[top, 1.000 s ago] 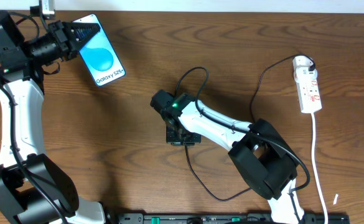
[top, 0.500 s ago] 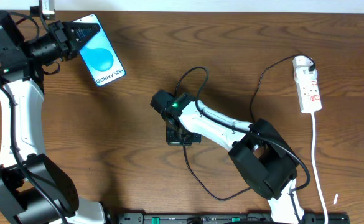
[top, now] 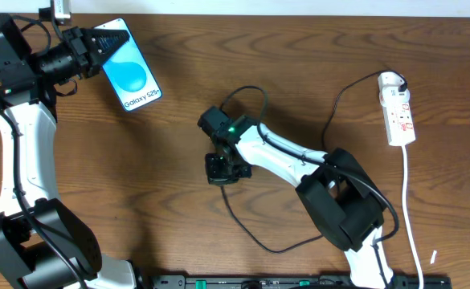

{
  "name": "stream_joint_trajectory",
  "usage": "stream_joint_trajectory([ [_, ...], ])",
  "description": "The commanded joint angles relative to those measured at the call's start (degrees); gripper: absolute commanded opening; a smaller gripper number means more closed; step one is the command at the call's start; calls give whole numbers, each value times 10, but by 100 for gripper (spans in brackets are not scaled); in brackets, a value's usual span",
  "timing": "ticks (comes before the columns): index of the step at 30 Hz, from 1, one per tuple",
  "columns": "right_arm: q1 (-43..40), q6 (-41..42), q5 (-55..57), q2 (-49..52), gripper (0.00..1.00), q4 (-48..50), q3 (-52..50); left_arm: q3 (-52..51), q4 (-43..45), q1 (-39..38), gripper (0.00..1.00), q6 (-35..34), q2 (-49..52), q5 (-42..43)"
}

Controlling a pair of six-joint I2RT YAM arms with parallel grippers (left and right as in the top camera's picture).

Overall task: Plug charger to phone and switch on socket
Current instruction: 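Lift the plug with the right gripper and carry it toward the phone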

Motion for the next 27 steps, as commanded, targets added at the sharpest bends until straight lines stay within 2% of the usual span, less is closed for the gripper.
stream_joint_trajectory([
  [1,-9,-114,-173,23,1,15,-13,-2,1,2,8,7,-10,10],
  [4,-17,-160,-256,23,1,30,-13,-2,2,2,7,7,-10,10],
  [13,-50,-203,-446,23,1,102,-13,-2,6,25,7,7,-10,10],
  [27,-57,-220,-614,23,1,314,-13,-2,6,32,7,-4,-10,12],
])
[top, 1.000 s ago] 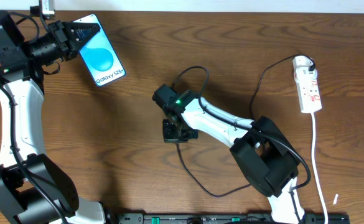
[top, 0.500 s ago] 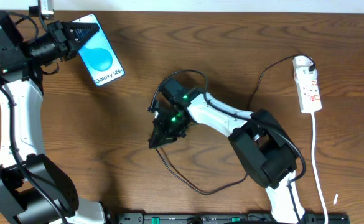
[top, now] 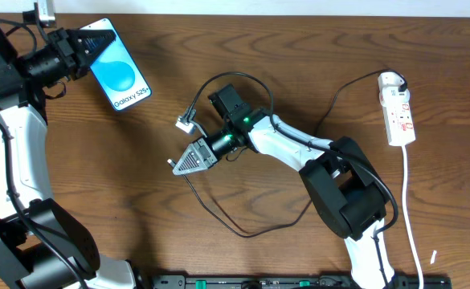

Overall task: Plug charger to phone and switch on socket
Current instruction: 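Lift the plug with the right gripper and carry it toward the phone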

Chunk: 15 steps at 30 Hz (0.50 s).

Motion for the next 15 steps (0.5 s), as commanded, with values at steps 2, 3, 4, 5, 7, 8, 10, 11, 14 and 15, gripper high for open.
stream_joint_trajectory([
  [2,-1,-11,-85,5,1,46,0,-2,3,0,8,-8,-10,12],
  [3,-1,-11,-85,5,1,56,0,-2,3,0,8,-12,-10,13],
  [4,-1,-11,-85,5,1,67,0,-2,3,0,7,-12,-10,16],
  [5,-1,-10,-85,5,1,75,0,-2,4,0,8,-12,-10,22],
  [7,-2,11,-85,5,1,100,0,-2,4,0,8,-12,-10,34],
  [8,-2,20,-85,5,1,113,0,-2,5,0,8,-12,-10,40],
  [10,-2,48,-85,5,1,154,0,-2,5,0,8,-12,-10,42],
  [11,-3,64,-85,5,1,176,0,-2,5,0,7,-12,-10,42],
  [14,-6,129,-84,5,1,262,0,-2,5,0,7,-12,-10,42],
  [15,-7,152,-82,5,1,289,0,-2,5,0,7,-12,-10,42],
])
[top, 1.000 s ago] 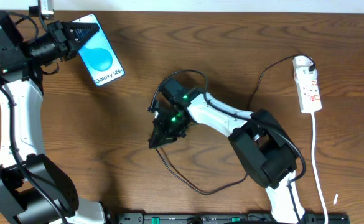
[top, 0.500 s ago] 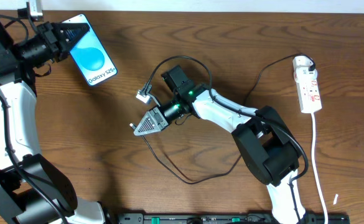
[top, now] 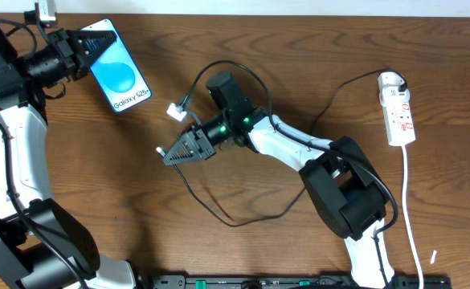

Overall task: Plug charger to phone and switch on socket
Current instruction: 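Lift the plug with the right gripper and carry it toward the phone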

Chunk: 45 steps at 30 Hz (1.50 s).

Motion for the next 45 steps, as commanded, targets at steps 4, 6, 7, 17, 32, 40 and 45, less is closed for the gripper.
stream_joint_trajectory([
  [4,-16,177,5,5,1,153,2,-2,4,0,7,-9,-10,24],
  [6,-24,224,10,5,1,203,2,-2,4,0,7,-9,-10,23],
  [7,-28,243,11,5,1,224,2,-2,4,0,7,-10,-10,22],
  [17,-46,346,21,5,1,329,2,-2,6,-4,7,-12,-10,0],
  [32,-46,382,30,5,1,372,2,-2,75,-44,7,-9,-10,-35],
  [40,-46,399,32,5,1,415,2,-2,75,-44,7,-2,-6,-39],
  [45,-46,399,31,5,1,415,2,-2,75,-44,7,-2,14,-39],
])
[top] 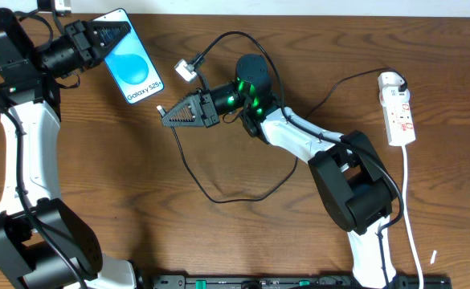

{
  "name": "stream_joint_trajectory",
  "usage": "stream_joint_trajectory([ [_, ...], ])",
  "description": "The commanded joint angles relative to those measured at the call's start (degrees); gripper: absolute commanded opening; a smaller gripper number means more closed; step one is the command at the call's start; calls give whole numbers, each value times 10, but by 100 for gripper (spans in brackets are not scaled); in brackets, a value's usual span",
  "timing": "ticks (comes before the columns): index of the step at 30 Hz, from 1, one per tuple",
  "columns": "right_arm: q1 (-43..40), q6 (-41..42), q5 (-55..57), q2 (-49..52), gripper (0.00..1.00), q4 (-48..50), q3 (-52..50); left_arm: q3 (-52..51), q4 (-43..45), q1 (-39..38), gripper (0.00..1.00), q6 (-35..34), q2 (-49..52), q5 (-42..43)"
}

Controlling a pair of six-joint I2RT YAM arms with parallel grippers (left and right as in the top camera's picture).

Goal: Plug charger to phone and switch on socket

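Note:
The phone (134, 66), its blue screen facing up, lies tilted at the far left. My left gripper (106, 34) is shut on its upper end. My right gripper (169, 117) is shut on the plug end of the black charger cable (218, 193), and a small light tip shows at the fingertips, just right of the phone's lower end and apart from it. A white tag (187, 69) on the cable hangs above the right gripper. The white socket strip (398, 108) lies at the far right with the cable's other end at its top.
The cable loops over the middle of the brown table (98, 185) below the right arm. The strip's white lead (411, 217) runs down the right side. A black rail (299, 282) lines the front edge.
My right gripper moved up and back with the plug, from mid-table to just right of the phone's lower end. The left gripper shifted the phone slightly right and turned it steeper.
First my right gripper pointed down onto the cable at mid-table while the left held the phone. Then it was turned sideways with the plug at its fingertips, then further left. Now the plug sits close to the phone's lower end.

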Motion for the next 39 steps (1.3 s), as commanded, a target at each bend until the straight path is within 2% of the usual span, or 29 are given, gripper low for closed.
stream_joint_trajectory([
  [1,-1,7,3,5,1,2,2,-1,5,0,7,2,17,1],
  [12,-3,6,15,5,1,2,2,-1,5,0,7,-19,61,-20],
  [22,-4,7,38,5,1,-3,2,-1,22,0,8,-105,61,-50],
  [39,-4,47,72,5,1,-2,2,-1,22,-3,8,-105,61,-2],
])
